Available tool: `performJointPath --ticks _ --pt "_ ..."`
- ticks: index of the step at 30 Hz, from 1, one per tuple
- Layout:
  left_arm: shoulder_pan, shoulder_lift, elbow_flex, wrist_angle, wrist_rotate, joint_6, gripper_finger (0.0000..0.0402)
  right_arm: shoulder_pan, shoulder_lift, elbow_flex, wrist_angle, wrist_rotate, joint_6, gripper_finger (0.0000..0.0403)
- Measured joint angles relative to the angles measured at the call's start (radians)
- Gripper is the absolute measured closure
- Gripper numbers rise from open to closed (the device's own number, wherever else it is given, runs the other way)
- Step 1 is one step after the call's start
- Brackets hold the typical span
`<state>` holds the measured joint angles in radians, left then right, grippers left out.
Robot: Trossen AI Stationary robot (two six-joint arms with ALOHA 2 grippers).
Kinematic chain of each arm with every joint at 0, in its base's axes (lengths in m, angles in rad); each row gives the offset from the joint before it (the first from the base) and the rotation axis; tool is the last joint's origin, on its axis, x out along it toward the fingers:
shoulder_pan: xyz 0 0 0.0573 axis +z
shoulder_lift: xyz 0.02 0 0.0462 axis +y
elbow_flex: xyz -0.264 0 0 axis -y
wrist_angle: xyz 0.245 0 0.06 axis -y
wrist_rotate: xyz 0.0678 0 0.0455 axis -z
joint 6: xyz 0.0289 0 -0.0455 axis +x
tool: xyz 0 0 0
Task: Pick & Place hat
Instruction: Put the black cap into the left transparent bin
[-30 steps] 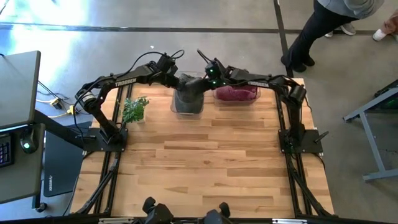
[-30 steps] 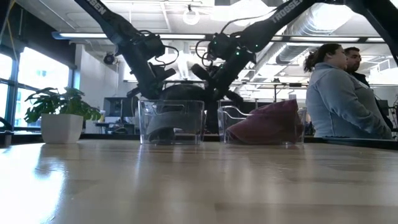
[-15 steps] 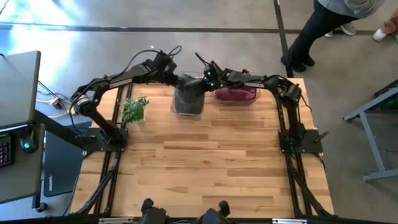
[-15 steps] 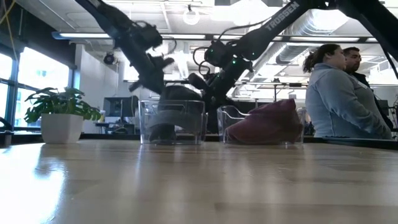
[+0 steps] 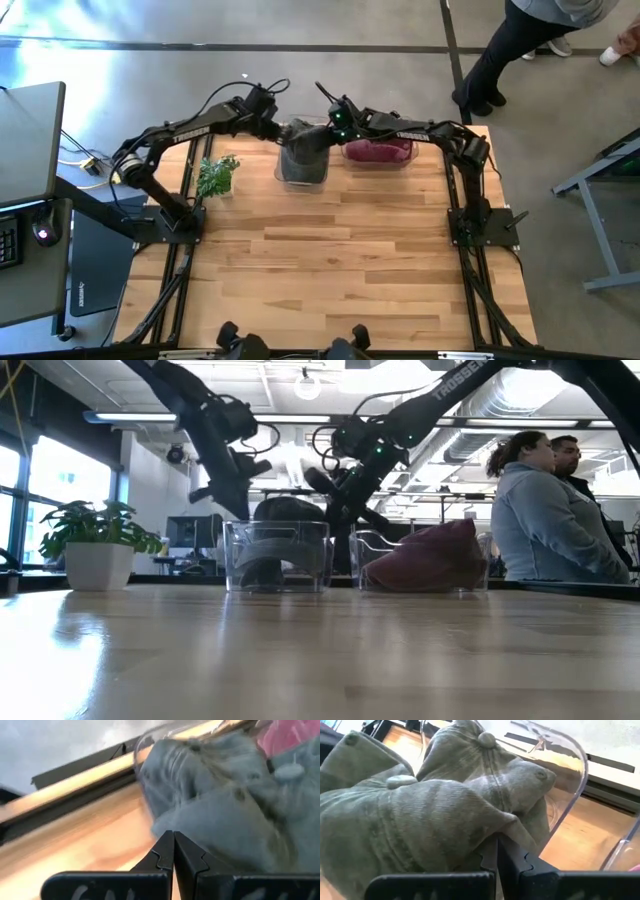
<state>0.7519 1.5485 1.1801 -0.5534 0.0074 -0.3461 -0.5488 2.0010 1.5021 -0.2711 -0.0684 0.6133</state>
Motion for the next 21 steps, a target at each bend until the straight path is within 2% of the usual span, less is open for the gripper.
performJointPath --ticks 6,10,18,21 --pt "0.0 0.075 0.0 0.123 0.021 0.004 0.0401 0.001 -0.013 0.0 -0.023 -0.008 -0.01 0.0403" --pt "-0.016 0.114 0.0 0.189 0.066 0.061 0.0401 0.002 -0.029 0.0 -0.043 0.019 -0.012 0.0403" --pt "-0.026 0.178 0.001 0.206 0.062 0.09 0.0401 0.007 -0.032 0.0 -0.055 0.014 -0.025 0.0403" --pt "-0.026 0.182 0.001 0.202 0.057 0.09 0.0401 0.008 -0.054 0.0 -0.093 0.048 -0.027 0.0403"
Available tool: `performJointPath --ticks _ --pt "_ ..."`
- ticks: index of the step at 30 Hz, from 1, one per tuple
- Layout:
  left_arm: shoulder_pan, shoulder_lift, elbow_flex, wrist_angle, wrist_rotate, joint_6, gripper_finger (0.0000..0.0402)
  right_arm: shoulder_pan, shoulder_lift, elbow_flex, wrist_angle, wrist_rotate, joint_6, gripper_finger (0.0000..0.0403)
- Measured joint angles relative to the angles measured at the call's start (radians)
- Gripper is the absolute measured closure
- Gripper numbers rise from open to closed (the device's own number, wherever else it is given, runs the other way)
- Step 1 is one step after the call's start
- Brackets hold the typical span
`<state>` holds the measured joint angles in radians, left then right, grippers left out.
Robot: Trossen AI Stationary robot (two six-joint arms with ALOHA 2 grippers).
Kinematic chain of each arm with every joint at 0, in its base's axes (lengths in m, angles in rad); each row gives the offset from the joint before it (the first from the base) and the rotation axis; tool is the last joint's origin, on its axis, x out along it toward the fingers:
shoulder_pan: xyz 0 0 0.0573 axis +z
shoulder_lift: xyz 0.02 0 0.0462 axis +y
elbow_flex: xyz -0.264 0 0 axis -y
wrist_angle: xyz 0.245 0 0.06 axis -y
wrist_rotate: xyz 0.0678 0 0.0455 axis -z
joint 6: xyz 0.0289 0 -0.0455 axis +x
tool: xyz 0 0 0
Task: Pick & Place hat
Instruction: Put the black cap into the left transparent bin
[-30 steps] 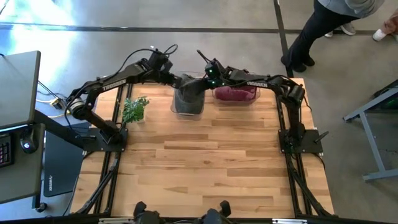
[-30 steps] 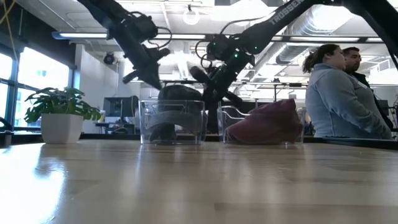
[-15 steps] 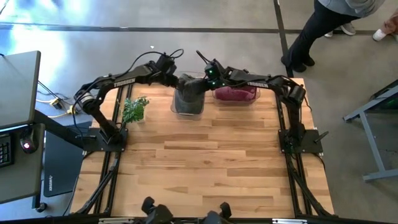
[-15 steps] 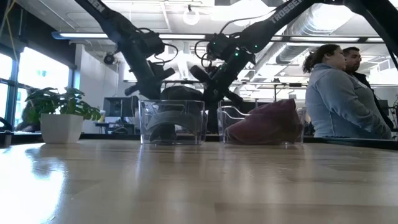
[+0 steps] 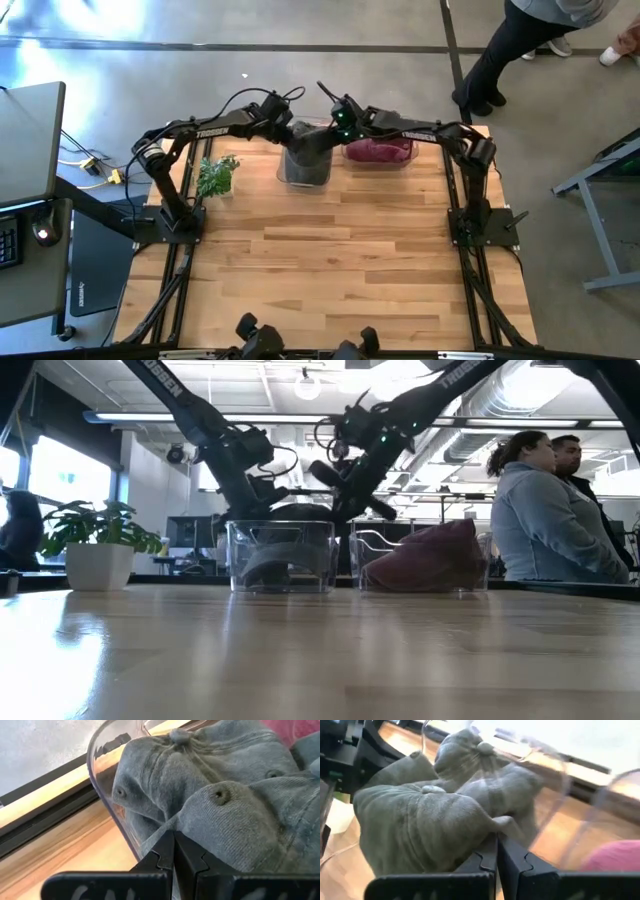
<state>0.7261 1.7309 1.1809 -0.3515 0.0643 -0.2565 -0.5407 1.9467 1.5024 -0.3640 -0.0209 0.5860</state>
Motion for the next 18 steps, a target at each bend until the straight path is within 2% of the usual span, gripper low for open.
performJointPath --ticks 6,11,14,18 --pt "0.0 -0.083 0.001 -0.054 0.009 -0.01 0.0401 0.0 -0.091 0.0 -0.106 0.066 -0.022 0.0403" --pt "-0.001 -0.151 -0.002 -0.174 -0.027 -0.018 0.0401 0.016 -0.117 0.0 -0.052 -0.079 -0.073 0.0403" --pt "0.0 -0.216 -0.001 -0.248 -0.035 -0.028 0.0401 0.044 -0.087 0.0 0.027 -0.137 -0.074 0.0403" --pt "-0.009 -0.319 -0.001 -0.305 -0.025 -0.029 0.0401 0.076 -0.026 0.0 0.129 -0.162 -0.057 0.0403"
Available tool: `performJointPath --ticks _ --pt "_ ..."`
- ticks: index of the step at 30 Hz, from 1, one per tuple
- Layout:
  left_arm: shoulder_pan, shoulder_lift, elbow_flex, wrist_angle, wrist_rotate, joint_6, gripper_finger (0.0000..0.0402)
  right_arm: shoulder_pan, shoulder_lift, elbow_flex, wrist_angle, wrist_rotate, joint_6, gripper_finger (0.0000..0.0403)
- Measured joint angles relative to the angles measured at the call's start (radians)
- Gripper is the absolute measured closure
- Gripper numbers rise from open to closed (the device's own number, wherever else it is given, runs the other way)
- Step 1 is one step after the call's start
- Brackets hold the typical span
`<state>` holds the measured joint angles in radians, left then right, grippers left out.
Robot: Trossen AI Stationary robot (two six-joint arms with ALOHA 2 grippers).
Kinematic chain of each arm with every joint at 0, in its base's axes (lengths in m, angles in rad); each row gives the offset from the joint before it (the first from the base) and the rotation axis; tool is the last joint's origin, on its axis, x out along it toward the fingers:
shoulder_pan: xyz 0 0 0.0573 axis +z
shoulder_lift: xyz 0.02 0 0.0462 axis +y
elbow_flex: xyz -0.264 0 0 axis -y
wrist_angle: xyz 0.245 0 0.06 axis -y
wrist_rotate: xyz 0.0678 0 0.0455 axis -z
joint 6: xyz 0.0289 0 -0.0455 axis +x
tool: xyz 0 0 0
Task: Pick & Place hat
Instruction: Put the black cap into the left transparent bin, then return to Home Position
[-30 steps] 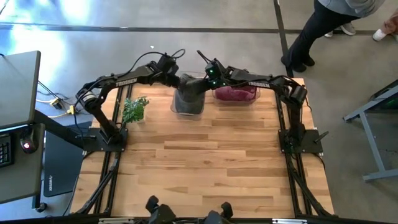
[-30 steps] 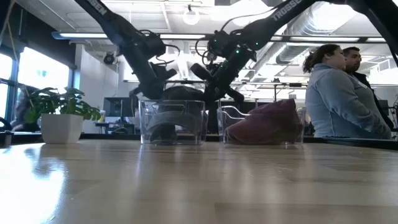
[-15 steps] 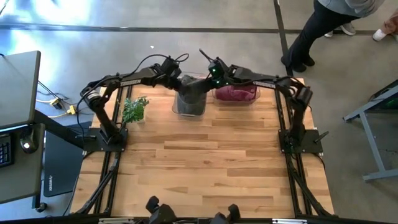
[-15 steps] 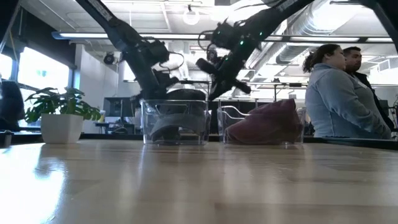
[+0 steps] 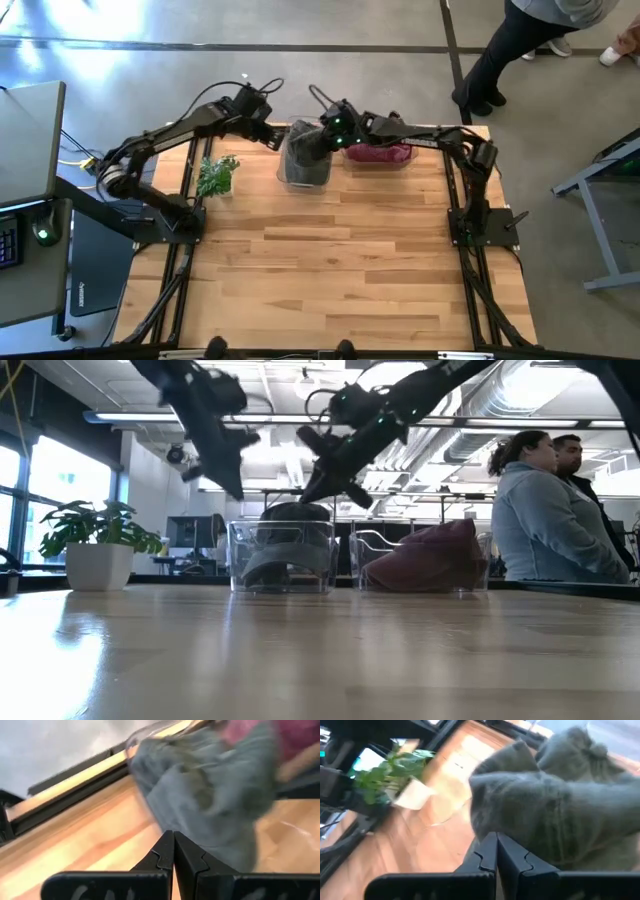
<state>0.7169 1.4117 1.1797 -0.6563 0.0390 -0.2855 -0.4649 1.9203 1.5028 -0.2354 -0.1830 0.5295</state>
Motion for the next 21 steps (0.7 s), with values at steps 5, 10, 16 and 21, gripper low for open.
performJointPath --ticks 5,10,16,21 --pt "-0.058 -0.1 0.0 -0.029 -0.019 -0.015 0.0401 0.0 0.08 0.0 0.051 0.094 0.052 0.0403" --pt "-0.128 -0.137 0.001 -0.027 -0.043 -0.034 0.0401 -0.019 0.111 0.0 0.112 0.144 0.049 0.0403" --pt "-0.187 -0.163 0.001 -0.033 -0.043 -0.035 0.0401 -0.015 -0.01 0.001 0.041 0.072 0.007 0.0403" --pt "-0.189 -0.202 0.001 -0.035 0.003 -0.035 0.0401 -0.009 -0.144 -0.001 -0.175 -0.071 -0.114 0.0403"
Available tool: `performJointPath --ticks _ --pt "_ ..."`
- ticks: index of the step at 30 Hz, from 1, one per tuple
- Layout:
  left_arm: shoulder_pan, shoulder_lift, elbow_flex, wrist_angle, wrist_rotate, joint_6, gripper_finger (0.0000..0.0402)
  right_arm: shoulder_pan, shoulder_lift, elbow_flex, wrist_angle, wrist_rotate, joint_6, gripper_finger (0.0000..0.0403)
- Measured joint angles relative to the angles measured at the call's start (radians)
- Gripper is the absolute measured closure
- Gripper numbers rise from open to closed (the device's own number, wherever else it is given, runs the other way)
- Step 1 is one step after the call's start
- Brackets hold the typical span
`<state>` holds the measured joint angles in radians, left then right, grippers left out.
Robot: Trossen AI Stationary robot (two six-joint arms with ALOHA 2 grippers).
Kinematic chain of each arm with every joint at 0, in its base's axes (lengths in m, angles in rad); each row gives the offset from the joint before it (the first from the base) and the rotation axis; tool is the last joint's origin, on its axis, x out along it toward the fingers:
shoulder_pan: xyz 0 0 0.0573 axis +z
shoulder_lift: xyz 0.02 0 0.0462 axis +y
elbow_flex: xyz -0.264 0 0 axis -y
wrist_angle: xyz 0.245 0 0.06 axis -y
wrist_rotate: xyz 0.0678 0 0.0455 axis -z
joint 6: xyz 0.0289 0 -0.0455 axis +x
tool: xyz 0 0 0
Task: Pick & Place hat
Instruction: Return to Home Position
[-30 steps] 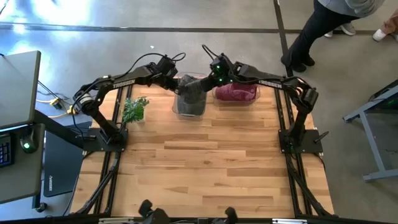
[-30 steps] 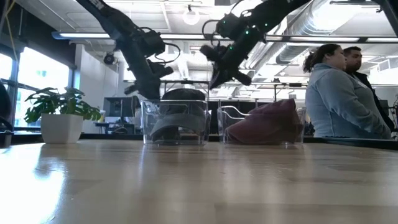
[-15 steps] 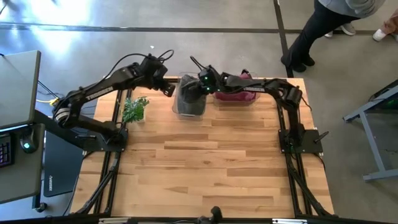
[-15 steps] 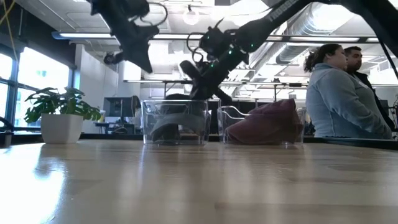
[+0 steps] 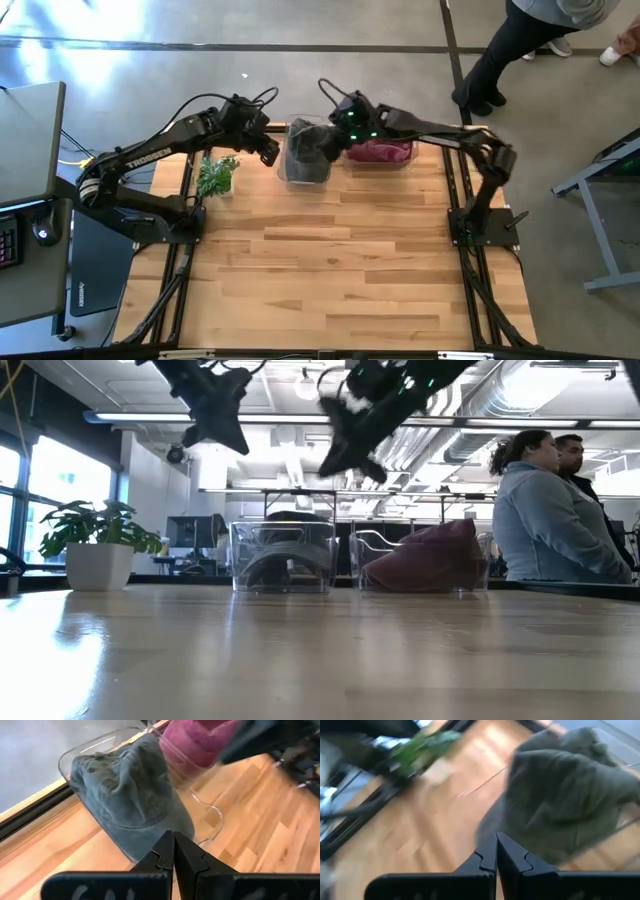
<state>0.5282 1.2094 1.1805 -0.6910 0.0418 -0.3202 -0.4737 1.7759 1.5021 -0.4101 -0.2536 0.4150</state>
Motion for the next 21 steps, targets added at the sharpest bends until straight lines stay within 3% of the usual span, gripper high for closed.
performJointPath --ticks 4,8,13,17,21 --pt "0.0 -0.033 0.0 -0.001 0.071 0.007 0.0401 0.036 -0.148 0.0 -0.149 -0.071 -0.108 0.0403" --pt "-0.006 -0.081 0.0 -0.008 0.137 0.002 0.0401 0.136 -0.344 -0.087 -0.154 -0.099 -0.214 0.0403" --pt "-0.071 -0.12 0.0 -0.023 0.082 -0.053 0.0401 0.293 -0.674 -0.375 0.056 -0.103 -0.143 0.0403" --pt "-0.152 -0.136 0.0 -0.016 0.018 -0.118 0.0401 0.432 -0.962 -0.652 0.259 -0.042 -0.031 0.0403" --pt "-0.235 -0.135 0.0 -0.015 -0.034 -0.171 0.0401 0.563 -1.185 -0.86 0.275 0.035 0.031 0.0403"
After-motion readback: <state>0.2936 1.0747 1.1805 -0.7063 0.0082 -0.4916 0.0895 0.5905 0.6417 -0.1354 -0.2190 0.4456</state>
